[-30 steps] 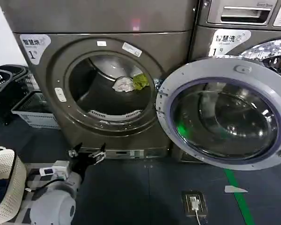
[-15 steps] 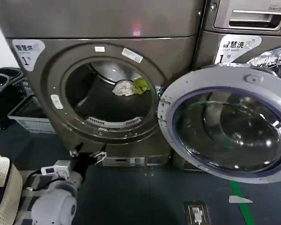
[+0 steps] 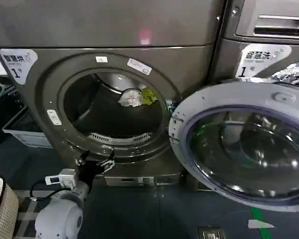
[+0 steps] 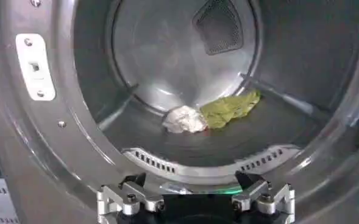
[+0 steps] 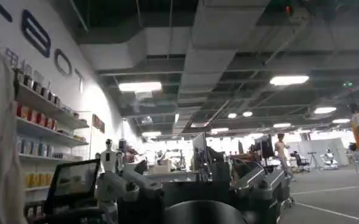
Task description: Grasp the clothes from the dryer.
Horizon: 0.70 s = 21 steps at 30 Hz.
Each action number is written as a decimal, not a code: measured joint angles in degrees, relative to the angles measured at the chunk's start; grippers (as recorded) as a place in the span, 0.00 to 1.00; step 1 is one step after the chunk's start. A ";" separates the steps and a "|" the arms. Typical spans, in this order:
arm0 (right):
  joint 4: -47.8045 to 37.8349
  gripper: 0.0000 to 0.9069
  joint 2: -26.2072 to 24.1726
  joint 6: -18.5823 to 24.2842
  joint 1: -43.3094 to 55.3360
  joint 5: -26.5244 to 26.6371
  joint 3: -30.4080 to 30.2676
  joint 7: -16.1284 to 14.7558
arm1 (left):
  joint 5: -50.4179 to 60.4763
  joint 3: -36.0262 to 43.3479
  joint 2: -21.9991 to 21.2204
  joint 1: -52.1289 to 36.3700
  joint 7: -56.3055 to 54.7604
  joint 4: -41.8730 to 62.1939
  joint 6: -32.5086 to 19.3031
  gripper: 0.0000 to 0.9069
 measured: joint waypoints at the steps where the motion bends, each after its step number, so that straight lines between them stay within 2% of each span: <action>1: 0.00 1.00 -0.01 0.00 0.00 0.00 0.02 0.00 | 0.01 0.07 -0.02 0.00 0.00 0.06 0.00 1.00; 21: -0.73 1.00 0.50 0.11 -0.06 -0.02 0.42 0.01 | 0.32 0.11 -0.39 0.50 -0.13 0.28 0.00 1.00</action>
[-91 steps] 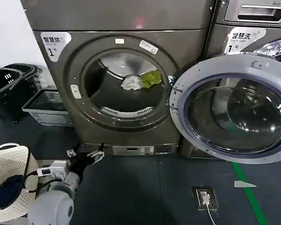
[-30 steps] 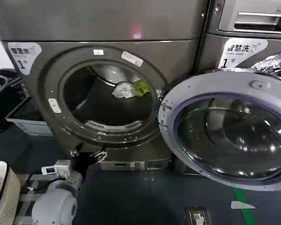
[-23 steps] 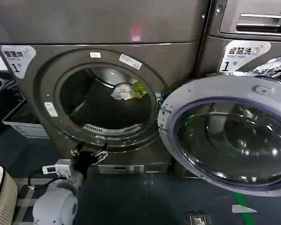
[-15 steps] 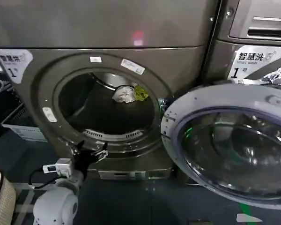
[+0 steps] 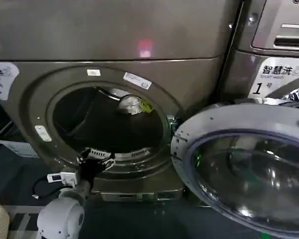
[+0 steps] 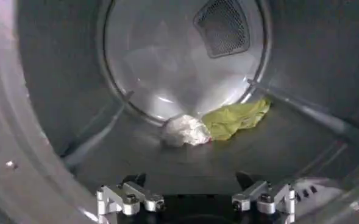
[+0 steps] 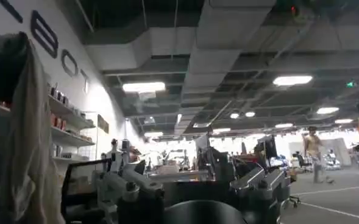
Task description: Grasp the clothes from the dryer.
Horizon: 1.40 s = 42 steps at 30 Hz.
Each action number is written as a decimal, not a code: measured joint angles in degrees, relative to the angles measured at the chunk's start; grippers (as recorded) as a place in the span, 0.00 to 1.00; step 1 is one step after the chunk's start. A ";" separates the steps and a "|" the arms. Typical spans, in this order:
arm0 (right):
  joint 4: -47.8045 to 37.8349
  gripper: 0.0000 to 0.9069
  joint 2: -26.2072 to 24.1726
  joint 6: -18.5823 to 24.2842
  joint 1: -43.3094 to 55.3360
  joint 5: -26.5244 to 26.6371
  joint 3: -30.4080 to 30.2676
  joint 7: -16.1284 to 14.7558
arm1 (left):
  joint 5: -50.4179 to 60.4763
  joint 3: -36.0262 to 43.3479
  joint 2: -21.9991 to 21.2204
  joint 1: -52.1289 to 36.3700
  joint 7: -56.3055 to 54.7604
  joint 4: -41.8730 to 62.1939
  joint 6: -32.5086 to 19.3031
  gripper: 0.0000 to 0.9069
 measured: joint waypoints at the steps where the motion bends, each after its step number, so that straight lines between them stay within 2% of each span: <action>1: 0.00 1.00 0.03 0.00 -0.03 0.00 0.00 -0.01 | 0.00 0.01 0.00 0.05 0.00 -0.01 0.00 1.00; 33: -0.77 1.00 0.34 0.60 -0.18 -0.44 -0.06 -0.20 | 0.47 0.52 -0.33 -0.17 0.10 0.35 0.00 1.00; 42: -0.75 1.00 0.22 1.29 -0.47 -0.45 0.10 -0.52 | 1.49 2.61 -1.04 -3.25 -1.04 2.87 0.00 1.00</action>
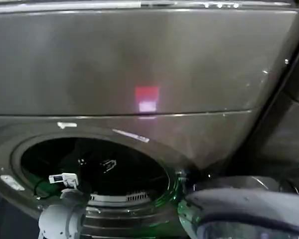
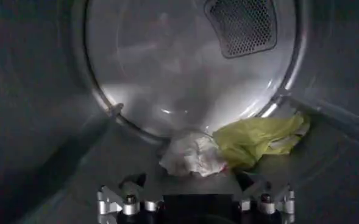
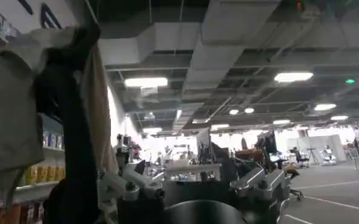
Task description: Grasp the clothes from the dryer.
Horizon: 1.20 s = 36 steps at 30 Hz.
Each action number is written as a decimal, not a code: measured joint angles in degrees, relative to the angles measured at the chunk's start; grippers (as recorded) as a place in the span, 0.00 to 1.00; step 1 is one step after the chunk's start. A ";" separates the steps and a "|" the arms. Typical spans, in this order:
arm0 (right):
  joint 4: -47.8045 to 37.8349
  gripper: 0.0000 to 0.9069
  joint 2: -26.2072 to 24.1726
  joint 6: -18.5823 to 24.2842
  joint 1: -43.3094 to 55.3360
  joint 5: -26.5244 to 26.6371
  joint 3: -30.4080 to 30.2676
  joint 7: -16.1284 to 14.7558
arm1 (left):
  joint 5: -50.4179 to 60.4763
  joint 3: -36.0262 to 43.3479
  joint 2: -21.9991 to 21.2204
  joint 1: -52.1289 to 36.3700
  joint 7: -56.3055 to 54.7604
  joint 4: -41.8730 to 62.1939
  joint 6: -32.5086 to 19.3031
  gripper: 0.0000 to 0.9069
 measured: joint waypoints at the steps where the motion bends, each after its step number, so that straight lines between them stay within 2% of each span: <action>1: 0.10 1.00 -0.06 0.02 0.04 0.00 -0.05 0.00 | 0.17 0.51 -0.16 -0.77 -0.38 0.69 0.00 1.00; 12: 0.84 1.00 -0.59 0.08 0.23 0.00 -0.67 -0.19 | 2.17 2.86 -2.46 -16.26 -2.35 16.64 -0.75 1.00; 23: 1.48 1.00 -0.68 0.06 0.87 -0.01 -1.96 -0.22 | 5.49 1.36 -3.24 -34.75 -0.76 42.04 -10.29 1.00; 29: 1.53 1.00 -0.59 0.14 1.16 -0.01 -2.47 -0.31 | 10.05 0.88 -3.61 -43.96 2.68 56.71 -16.41 1.00; 36: 1.64 1.00 -0.73 0.21 1.70 -0.12 -3.33 -0.68 | 15.24 0.88 -3.48 -52.85 6.75 70.38 -21.29 1.00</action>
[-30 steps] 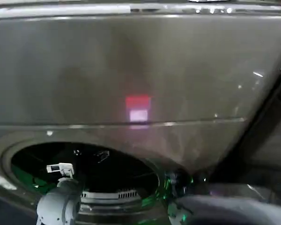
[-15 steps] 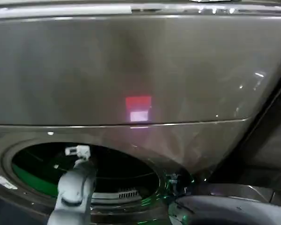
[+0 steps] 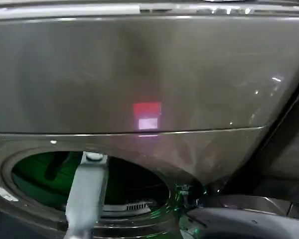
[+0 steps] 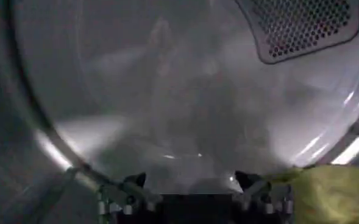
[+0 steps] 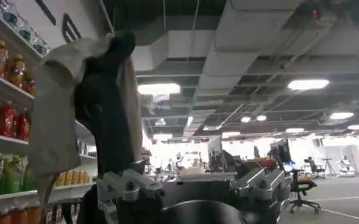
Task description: Grasp the clothes from the dryer.
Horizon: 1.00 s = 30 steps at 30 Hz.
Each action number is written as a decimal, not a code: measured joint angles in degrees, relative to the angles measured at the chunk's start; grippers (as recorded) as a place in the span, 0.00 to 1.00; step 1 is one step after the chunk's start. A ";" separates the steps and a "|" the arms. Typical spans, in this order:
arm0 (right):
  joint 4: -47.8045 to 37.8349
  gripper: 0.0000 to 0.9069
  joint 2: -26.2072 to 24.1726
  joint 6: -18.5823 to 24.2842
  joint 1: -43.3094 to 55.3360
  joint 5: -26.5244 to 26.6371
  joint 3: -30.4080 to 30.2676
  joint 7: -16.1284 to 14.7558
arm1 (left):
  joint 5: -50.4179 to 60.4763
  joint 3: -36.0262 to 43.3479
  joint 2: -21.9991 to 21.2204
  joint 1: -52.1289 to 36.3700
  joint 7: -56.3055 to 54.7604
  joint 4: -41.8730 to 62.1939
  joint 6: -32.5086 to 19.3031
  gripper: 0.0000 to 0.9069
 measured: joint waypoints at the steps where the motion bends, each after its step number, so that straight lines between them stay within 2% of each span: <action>1: 0.12 1.00 -0.04 -0.01 0.14 0.00 -0.15 0.00 | 1.45 0.15 0.07 -1.00 1.02 1.49 -0.27 1.00; 6: 0.05 1.00 -0.19 0.04 -0.03 -0.01 -0.24 -0.09 | 16.80 -0.34 0.37 -4.49 12.13 5.59 -3.09 1.00; 11: 0.48 1.00 0.42 0.08 0.28 -0.11 -0.83 -0.13 | 40.55 -2.23 0.13 -7.26 25.72 7.24 -9.45 1.00; 16: 0.65 1.00 0.53 0.18 0.29 -0.20 -0.91 -0.18 | 56.55 -3.66 0.86 -9.59 35.12 9.20 -16.24 1.00; 23: 0.90 1.00 0.73 0.38 0.70 -0.26 -1.43 -0.38 | 67.94 -5.20 1.60 -11.50 43.53 10.46 -23.03 1.00; 30: 1.31 1.00 1.34 0.68 0.87 -0.55 -2.11 -0.45 | 70.32 -5.00 1.83 -12.37 48.13 11.76 -27.46 1.00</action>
